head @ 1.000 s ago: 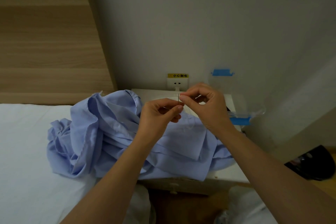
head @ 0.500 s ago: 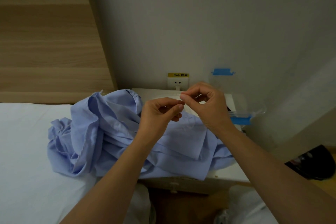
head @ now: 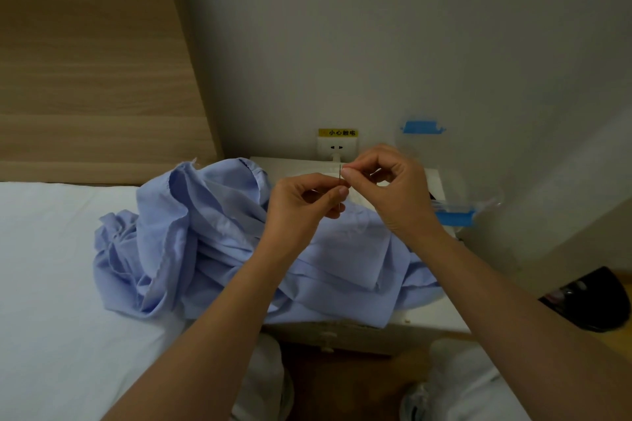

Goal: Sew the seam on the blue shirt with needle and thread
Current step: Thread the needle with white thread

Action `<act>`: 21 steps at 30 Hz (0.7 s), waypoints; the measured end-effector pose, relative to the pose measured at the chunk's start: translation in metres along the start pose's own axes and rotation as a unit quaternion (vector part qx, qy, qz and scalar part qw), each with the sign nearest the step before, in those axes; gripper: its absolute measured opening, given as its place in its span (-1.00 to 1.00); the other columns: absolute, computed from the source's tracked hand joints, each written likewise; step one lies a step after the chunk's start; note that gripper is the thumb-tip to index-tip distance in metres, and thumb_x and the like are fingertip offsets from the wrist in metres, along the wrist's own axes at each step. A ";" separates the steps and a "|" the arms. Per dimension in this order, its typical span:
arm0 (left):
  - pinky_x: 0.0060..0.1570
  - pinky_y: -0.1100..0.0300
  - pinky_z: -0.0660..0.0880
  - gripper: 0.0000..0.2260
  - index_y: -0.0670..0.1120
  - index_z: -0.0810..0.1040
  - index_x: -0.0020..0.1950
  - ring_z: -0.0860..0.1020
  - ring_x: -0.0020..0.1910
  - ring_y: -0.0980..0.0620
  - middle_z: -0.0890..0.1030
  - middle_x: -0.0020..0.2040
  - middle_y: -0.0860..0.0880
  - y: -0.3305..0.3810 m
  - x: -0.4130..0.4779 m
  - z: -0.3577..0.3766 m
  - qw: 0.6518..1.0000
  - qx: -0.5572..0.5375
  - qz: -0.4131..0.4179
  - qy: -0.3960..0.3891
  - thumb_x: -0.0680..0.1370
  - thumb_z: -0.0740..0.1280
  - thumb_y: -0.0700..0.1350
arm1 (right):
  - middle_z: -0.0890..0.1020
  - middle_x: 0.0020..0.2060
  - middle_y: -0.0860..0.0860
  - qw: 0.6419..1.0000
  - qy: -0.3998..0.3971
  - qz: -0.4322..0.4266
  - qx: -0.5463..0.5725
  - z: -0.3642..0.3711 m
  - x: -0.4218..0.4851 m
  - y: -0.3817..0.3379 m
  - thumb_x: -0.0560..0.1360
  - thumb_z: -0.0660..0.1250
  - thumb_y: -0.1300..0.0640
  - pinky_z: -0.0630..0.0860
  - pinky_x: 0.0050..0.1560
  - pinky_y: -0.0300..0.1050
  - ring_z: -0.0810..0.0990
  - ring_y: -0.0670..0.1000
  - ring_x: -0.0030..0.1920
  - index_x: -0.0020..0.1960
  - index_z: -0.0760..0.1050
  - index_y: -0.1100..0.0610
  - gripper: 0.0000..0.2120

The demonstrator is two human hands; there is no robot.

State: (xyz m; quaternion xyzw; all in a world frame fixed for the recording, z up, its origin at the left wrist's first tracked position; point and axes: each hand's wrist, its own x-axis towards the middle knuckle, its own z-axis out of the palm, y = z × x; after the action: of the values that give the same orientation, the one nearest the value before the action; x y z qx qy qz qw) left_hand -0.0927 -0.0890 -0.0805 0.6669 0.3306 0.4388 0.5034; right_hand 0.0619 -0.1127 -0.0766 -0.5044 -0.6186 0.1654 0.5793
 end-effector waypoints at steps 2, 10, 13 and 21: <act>-0.22 0.30 0.57 -0.86 -0.17 0.63 0.04 0.63 -0.29 0.10 0.66 -0.21 -0.05 0.000 0.000 0.000 1.000 -0.005 -0.001 -0.002 0.51 0.37 -0.31 | 0.60 -0.25 -0.05 1.000 0.003 0.001 -0.001 0.000 0.001 0.000 0.44 0.43 0.11 0.50 -0.20 -0.31 0.57 -0.08 -0.23 -0.17 0.60 0.10 -0.93; -0.21 0.28 0.58 -0.86 -0.17 0.63 0.05 0.64 -0.28 0.08 0.67 -0.19 -0.06 -0.002 0.001 -0.001 1.000 -0.002 -0.005 0.003 0.51 0.37 -0.29 | 0.60 -0.24 -0.07 1.000 0.001 -0.004 0.001 0.000 0.001 0.000 0.44 0.44 0.16 0.47 -0.19 -0.36 0.58 -0.11 -0.22 -0.16 0.59 0.09 -0.96; -0.21 0.29 0.57 -0.85 -0.16 0.63 0.04 0.63 -0.28 0.09 0.67 -0.20 -0.07 -0.001 0.001 -0.001 1.000 -0.006 -0.006 0.001 0.51 0.36 -0.30 | 0.60 -0.24 -0.04 1.000 0.000 -0.003 0.000 0.000 0.000 -0.001 0.45 0.44 0.16 0.48 -0.19 -0.35 0.57 -0.11 -0.22 -0.15 0.59 0.09 -0.97; -0.21 0.29 0.57 -0.86 -0.15 0.63 0.03 0.63 -0.28 0.06 0.67 -0.20 -0.09 -0.001 0.000 -0.001 1.000 -0.008 0.003 -0.001 0.51 0.36 -0.31 | 0.61 -0.25 0.01 1.000 0.006 -0.003 0.006 0.000 0.001 0.000 0.42 0.41 0.03 0.47 -0.20 -0.35 0.57 -0.11 -0.23 -0.16 0.61 0.10 -0.87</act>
State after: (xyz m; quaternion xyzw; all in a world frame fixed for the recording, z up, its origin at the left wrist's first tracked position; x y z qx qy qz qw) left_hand -0.0934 -0.0882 -0.0810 0.6640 0.3246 0.4422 0.5081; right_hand 0.0616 -0.1120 -0.0763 -0.5000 -0.6158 0.1647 0.5862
